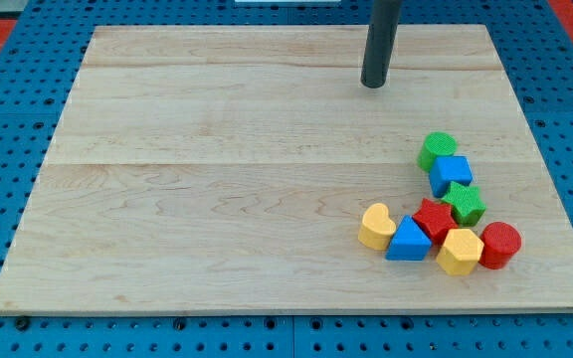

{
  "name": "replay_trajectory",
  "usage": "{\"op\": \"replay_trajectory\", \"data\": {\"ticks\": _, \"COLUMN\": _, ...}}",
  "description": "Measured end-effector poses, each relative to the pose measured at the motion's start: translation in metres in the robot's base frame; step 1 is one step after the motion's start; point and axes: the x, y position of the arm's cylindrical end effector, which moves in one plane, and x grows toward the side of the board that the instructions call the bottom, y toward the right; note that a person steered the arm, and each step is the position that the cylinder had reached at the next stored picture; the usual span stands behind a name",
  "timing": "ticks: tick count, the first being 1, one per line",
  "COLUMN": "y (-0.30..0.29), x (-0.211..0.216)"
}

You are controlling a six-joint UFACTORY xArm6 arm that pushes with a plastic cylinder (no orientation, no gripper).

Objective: Move your arm to the top right of the green circle

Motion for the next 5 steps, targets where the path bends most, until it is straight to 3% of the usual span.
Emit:
{"op": "replay_trajectory", "data": {"ticks": 2, "y": -0.011, "x": -0.003}}
{"op": "replay_trajectory", "data": {"ticks": 4, "y": 0.12, "x": 0.08}}
{"op": "replay_trajectory", "data": {"ticks": 5, "y": 0.139, "x": 0.129}}
